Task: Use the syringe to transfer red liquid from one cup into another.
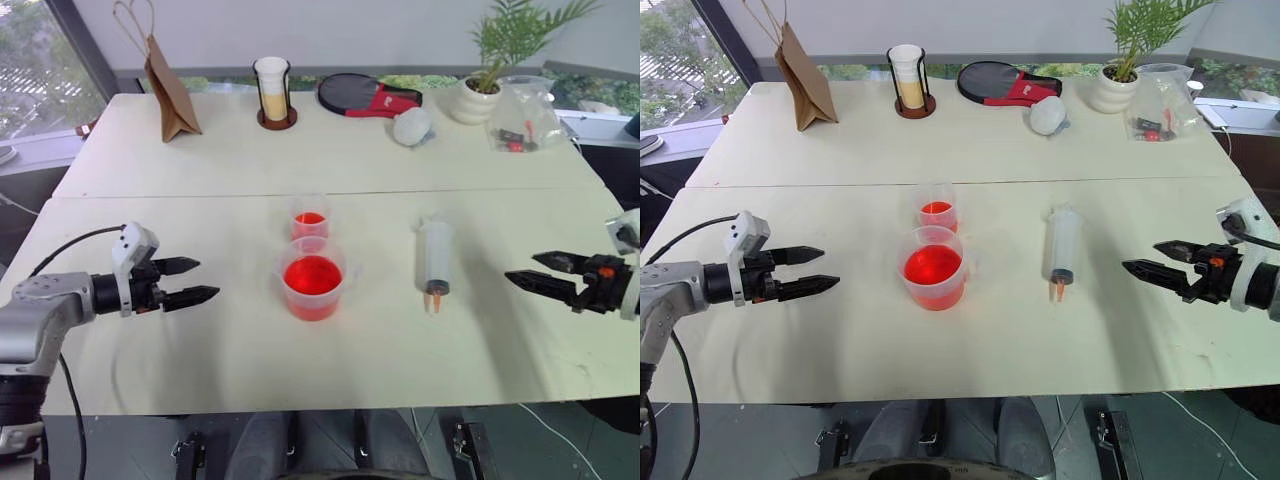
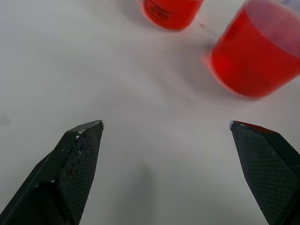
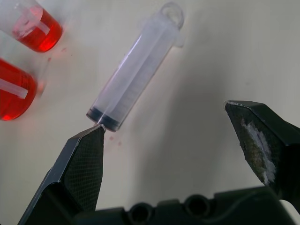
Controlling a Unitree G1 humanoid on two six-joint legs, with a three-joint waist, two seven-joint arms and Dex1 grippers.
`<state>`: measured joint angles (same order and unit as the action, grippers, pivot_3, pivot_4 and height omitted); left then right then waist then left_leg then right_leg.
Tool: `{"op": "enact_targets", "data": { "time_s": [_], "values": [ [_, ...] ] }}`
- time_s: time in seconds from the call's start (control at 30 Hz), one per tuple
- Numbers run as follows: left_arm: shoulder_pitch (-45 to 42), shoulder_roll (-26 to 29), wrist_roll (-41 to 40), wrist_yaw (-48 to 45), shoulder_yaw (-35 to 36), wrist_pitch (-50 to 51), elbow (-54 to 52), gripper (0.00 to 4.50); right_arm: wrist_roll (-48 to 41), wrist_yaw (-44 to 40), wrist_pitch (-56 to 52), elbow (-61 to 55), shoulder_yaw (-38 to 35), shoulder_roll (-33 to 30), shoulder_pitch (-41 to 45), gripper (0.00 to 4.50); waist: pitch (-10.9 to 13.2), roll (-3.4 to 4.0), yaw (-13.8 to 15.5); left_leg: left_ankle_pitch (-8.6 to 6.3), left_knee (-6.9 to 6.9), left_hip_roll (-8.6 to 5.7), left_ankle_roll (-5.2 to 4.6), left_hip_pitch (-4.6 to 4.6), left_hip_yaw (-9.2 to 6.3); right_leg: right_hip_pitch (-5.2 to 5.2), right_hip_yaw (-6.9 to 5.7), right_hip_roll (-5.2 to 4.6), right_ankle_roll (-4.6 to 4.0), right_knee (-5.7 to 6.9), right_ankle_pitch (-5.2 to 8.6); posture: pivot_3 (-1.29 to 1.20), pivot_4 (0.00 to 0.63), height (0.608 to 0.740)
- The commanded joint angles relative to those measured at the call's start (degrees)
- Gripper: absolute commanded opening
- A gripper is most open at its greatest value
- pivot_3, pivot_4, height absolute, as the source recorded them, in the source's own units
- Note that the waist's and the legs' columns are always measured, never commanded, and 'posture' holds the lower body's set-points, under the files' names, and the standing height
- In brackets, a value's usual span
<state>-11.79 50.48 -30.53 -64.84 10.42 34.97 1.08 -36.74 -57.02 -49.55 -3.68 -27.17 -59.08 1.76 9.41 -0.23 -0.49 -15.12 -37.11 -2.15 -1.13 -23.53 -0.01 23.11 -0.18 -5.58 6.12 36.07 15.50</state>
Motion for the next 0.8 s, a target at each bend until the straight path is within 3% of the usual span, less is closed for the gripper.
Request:
{"op": "enact_targets", "data": {
  "time_s": [0.03, 0.37, 0.57, 0.63, 0.77, 0.8],
  "values": [
    [-1.2, -0.2, -0.3, 0.5, 1.7, -1.1, 0.4, 4.45, 0.2, 0.9, 1.5, -1.4, -0.8, 0.8, 0.1, 4.5, 0.0, 0.0, 0.0, 0.0, 0.0, 0.0, 0.0, 0.0, 0.0, 0.0, 0.0, -0.01, 0.0, 0.0, 0.0, 0.0, 0.15, 0.74],
    [-2.2, -1.6, -1.3, 2.2, 2.4, -1.1, -0.4, 4.45, 1.7, 2.2, 2.0, 1.0, 1.9, 0.7, 4.1, 4.5, 0.0, 0.0, -0.1, 0.0, 0.0, 0.0, 0.0, 0.0, 0.0, 0.02, 0.0, 0.01, 0.06, 0.01, -0.04, 0.0, 0.15, 0.74],
    [-5.4, -1.6, -1.1, 1.8, 1.5, -1.9, 0.0, 4.45, 3.4, 6.9, -2.4, 4.2, 6.3, 0.3, 13.4, 4.5, 0.0, 0.0, -0.1, 0.01, -0.02, 0.0, 0.01, 0.0, 0.01, 0.02, 0.0, 0.0, 0.02, 0.02, -0.01, 0.0, 0.15, 0.74],
    [-7.5, -1.2, -0.5, 1.1, 0.7, -2.4, 0.6, 4.45, 4.2, 10.2, -7.1, 6.0, 8.7, -0.2, 19.5, 4.5, 0.0, 0.01, -0.2, 0.01, -0.03, 0.0, 0.02, 0.0, 0.01, 0.03, 0.0, 0.01, 0.01, 0.03, -0.01, 0.0, 0.15, 0.74],
    [-12.3, -1.0, 1.3, -1.7, -2.7, -3.8, 2.5, 4.45, -2.5, 5.4, -27.5, 7.4, 15.9, -4.3, 32.8, 4.5, 0.1, 0.16, -0.2, 0.02, -0.02, -0.01, 0.03, -0.13, 0.03, 0.21, 0.0, 0.0, 0.01, 0.04, -0.02, 0.0, 0.15, 0.74],
    [-14.6, -1.2, 1.7, -3.0, -4.1, -4.1, 2.8, 4.45, 0.1, 8.1, -31.7, 11.1, 20.1, -3.1, 39.1, 4.5, 0.1, 0.16, -0.2, 0.03, 0.01, 0.0, 0.03, -0.19, 0.02, 0.28, -0.03, 0.01, 0.04, 0.05, -0.03, 0.0, 0.15, 0.74]
  ]
}}
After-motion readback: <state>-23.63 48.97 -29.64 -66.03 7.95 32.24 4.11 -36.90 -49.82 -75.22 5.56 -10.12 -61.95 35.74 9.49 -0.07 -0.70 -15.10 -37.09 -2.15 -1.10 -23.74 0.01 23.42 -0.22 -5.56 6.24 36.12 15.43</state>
